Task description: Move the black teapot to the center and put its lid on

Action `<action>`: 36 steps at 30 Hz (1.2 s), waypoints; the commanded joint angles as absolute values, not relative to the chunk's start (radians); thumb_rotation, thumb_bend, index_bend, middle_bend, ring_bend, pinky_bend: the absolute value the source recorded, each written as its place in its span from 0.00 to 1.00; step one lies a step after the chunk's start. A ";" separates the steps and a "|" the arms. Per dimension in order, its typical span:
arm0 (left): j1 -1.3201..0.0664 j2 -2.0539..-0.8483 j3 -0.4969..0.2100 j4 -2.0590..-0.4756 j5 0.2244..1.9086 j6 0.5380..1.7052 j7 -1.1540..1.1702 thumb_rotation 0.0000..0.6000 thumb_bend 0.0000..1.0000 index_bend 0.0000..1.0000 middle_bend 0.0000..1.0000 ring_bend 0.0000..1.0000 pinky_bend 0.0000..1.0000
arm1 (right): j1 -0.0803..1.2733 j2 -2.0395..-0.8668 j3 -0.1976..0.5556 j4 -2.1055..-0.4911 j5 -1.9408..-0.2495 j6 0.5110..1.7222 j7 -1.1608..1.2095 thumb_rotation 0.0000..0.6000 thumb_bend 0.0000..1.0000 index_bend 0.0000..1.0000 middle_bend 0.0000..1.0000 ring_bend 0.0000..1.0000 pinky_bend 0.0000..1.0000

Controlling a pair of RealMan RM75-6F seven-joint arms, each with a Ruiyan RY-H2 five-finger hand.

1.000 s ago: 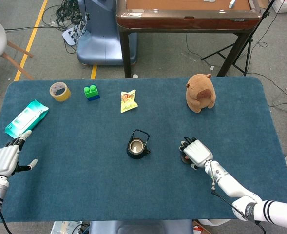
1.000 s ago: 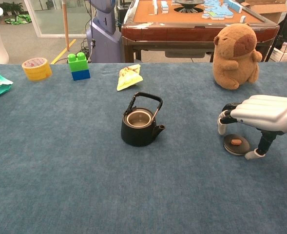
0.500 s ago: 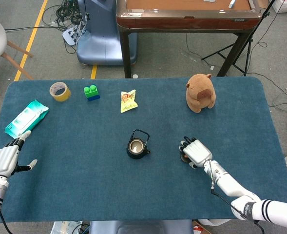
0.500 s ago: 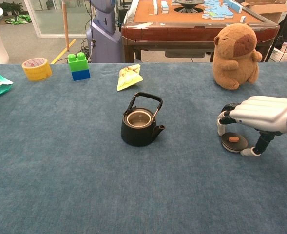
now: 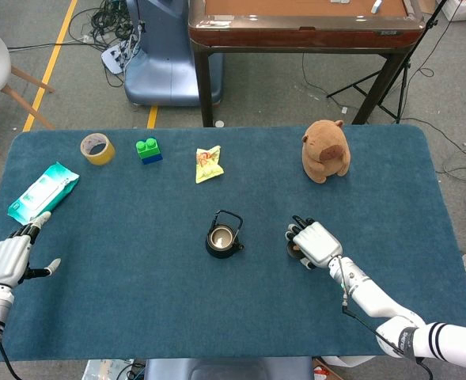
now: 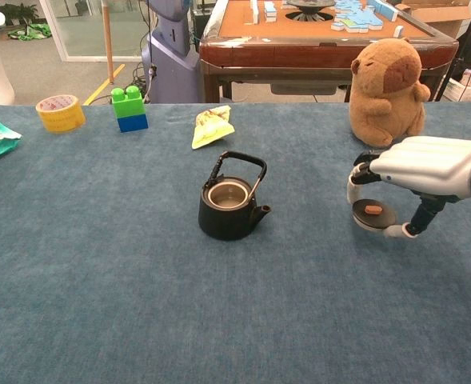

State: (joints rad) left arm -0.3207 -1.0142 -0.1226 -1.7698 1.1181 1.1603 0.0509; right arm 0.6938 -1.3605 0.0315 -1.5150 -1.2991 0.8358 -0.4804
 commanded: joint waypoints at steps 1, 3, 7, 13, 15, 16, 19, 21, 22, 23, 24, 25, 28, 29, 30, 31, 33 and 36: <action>-0.322 -1.012 -0.124 -1.773 1.119 1.159 0.055 1.00 0.25 0.08 0.12 0.14 0.17 | 0.714 -1.322 0.058 -1.566 -1.312 0.846 -0.473 1.00 0.32 0.37 0.23 0.09 0.24; -0.324 -1.010 -0.124 -1.777 1.119 1.157 0.059 1.00 0.25 0.08 0.12 0.14 0.17 | 0.728 -1.304 0.074 -1.590 -1.306 0.840 -0.476 1.00 0.32 0.37 0.23 0.09 0.24; -0.325 -1.006 -0.124 -1.785 1.119 1.157 0.065 1.00 0.25 0.08 0.12 0.14 0.17 | 0.769 -1.273 0.110 -1.630 -1.274 0.816 -0.502 1.00 0.32 0.37 0.23 0.09 0.24; -0.321 -1.000 -0.123 -1.795 1.123 1.161 0.068 1.00 0.25 0.08 0.12 0.14 0.17 | 0.836 -1.266 0.148 -1.657 -1.207 0.771 -0.550 1.00 0.32 0.37 0.23 0.09 0.24; -0.321 -0.998 -0.122 -1.798 1.125 1.162 0.068 1.00 0.25 0.08 0.12 0.14 0.17 | 0.860 -1.274 0.157 -1.659 -1.182 0.758 -0.569 1.00 0.32 0.37 0.23 0.09 0.24; -0.320 -0.997 -0.122 -1.799 1.126 1.163 0.068 1.00 0.25 0.08 0.12 0.14 0.17 | 0.869 -1.278 0.159 -1.658 -1.172 0.754 -0.576 1.00 0.32 0.37 0.23 0.09 0.24; -0.319 -0.996 -0.122 -1.803 1.131 1.166 0.068 1.00 0.25 0.08 0.12 0.14 0.17 | 0.902 -1.297 0.166 -1.650 -1.138 0.740 -0.600 1.00 0.32 0.37 0.23 0.09 0.24; -0.319 -0.995 -0.121 -1.807 1.137 1.167 0.067 1.00 0.25 0.08 0.12 0.14 0.17 | 0.923 -1.313 0.170 -1.644 -1.115 0.733 -0.612 1.00 0.32 0.37 0.23 0.08 0.24; -0.319 -0.995 -0.121 -1.809 1.140 1.168 0.067 1.00 0.25 0.08 0.12 0.14 0.17 | 0.932 -1.320 0.171 -1.641 -1.106 0.731 -0.618 1.00 0.32 0.37 0.23 0.08 0.24; -0.319 -0.994 -0.121 -1.811 1.142 1.169 0.068 1.00 0.25 0.08 0.12 0.14 0.17 | 0.941 -1.328 0.172 -1.638 -1.097 0.729 -0.624 1.00 0.32 0.37 0.23 0.08 0.24; -0.319 -0.993 -0.121 -1.813 1.145 1.170 0.069 1.00 0.25 0.08 0.12 0.14 0.17 | 0.953 -1.338 0.171 -1.633 -1.088 0.727 -0.633 1.00 0.32 0.37 0.23 0.09 0.24; -0.319 -0.993 -0.121 -1.815 1.147 1.170 0.070 1.00 0.25 0.08 0.12 0.14 0.17 | 0.962 -1.346 0.170 -1.631 -1.081 0.725 -0.640 1.00 0.32 0.37 0.23 0.09 0.24; -0.320 -0.990 -0.120 -1.822 1.152 1.171 0.075 1.00 0.25 0.08 0.12 0.14 0.17 | 0.993 -1.371 0.169 -1.621 -1.054 0.722 -0.665 1.00 0.32 0.37 0.23 0.09 0.24; -0.320 -0.989 -0.120 -1.825 1.153 1.171 0.076 1.00 0.25 0.08 0.12 0.14 0.17 | 1.003 -1.379 0.170 -1.617 -1.044 0.722 -0.672 1.00 0.32 0.37 0.23 0.09 0.24; -0.321 -0.989 -0.120 -1.828 1.155 1.173 0.078 1.00 0.25 0.08 0.12 0.14 0.17 | 1.015 -1.389 0.170 -1.611 -1.030 0.720 -0.680 1.00 0.32 0.37 0.23 0.08 0.24; -0.320 -0.988 -0.120 -1.831 1.156 1.174 0.079 1.00 0.25 0.08 0.12 0.14 0.17 | 1.025 -1.395 0.171 -1.606 -1.019 0.718 -0.685 1.00 0.32 0.37 0.23 0.08 0.24; -0.320 -0.987 -0.121 -1.836 1.158 1.177 0.080 1.00 0.25 0.08 0.12 0.14 0.17 | 1.049 -1.410 0.168 -1.593 -0.998 0.716 -0.707 1.00 0.32 0.37 0.23 0.08 0.24; -0.321 -0.986 -0.121 -1.840 1.161 1.179 0.082 1.00 0.25 0.08 0.12 0.14 0.17 | 1.080 -1.430 0.165 -1.581 -0.967 0.718 -0.735 1.00 0.32 0.37 0.23 0.09 0.24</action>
